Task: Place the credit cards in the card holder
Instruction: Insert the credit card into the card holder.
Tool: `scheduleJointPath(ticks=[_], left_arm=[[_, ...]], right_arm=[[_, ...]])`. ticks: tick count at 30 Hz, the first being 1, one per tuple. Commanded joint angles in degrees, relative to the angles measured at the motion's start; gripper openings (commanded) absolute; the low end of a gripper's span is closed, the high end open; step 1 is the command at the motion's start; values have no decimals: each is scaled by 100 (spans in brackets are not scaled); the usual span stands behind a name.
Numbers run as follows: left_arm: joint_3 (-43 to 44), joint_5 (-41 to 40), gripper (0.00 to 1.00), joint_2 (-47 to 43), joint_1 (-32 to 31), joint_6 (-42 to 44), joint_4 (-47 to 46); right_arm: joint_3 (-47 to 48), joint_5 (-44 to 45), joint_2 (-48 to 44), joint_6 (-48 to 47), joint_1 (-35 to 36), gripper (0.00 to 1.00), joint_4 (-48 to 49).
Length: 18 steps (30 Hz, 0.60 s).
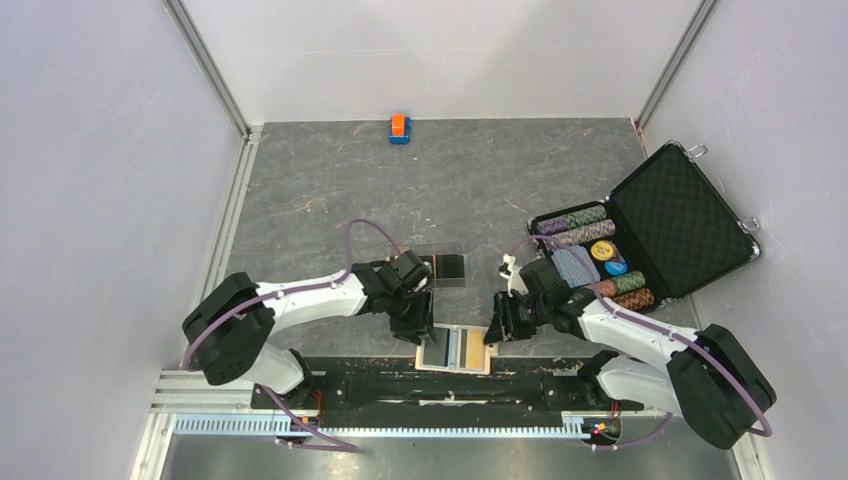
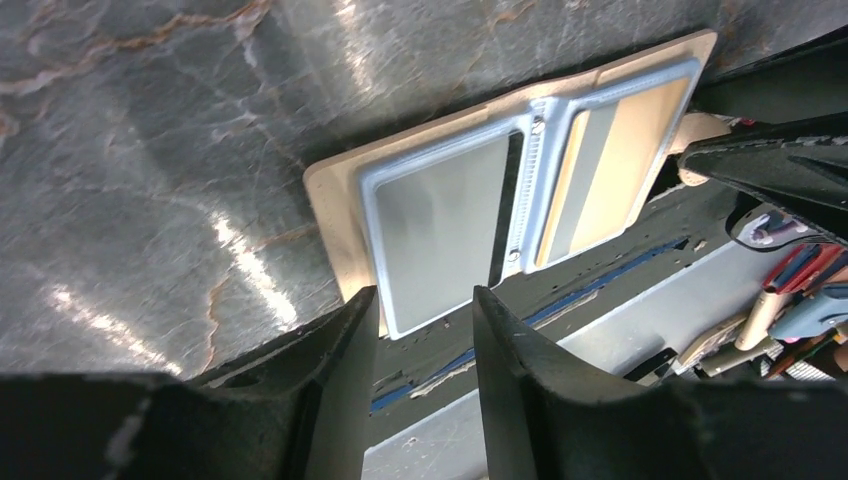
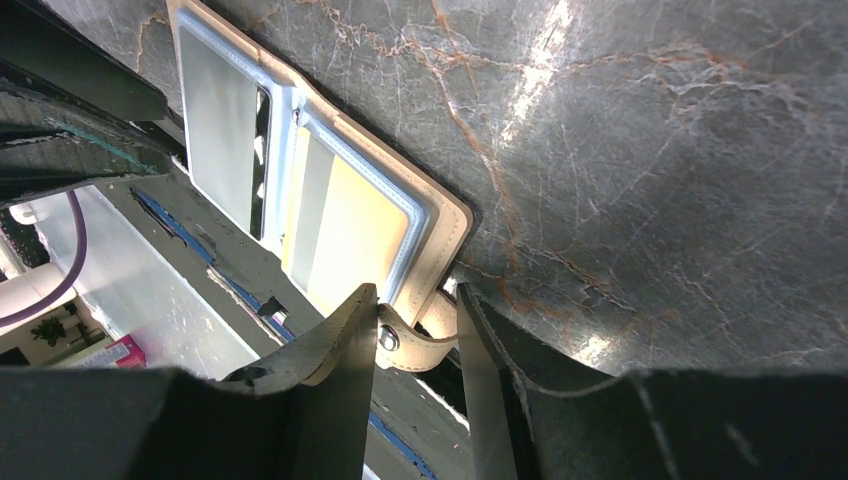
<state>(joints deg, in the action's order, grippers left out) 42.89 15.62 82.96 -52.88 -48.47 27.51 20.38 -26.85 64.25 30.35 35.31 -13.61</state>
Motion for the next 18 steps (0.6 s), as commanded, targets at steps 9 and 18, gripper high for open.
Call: scheduleJointPath(ticks=[9,18], left_arm=[[154,297,39,463,-12,63,-543],[449,-466,46,151,-53,318,247]], right_arm=[[-7,290,111,-172,46,38,-302],[-25,288,119,-165,46,38,-277]])
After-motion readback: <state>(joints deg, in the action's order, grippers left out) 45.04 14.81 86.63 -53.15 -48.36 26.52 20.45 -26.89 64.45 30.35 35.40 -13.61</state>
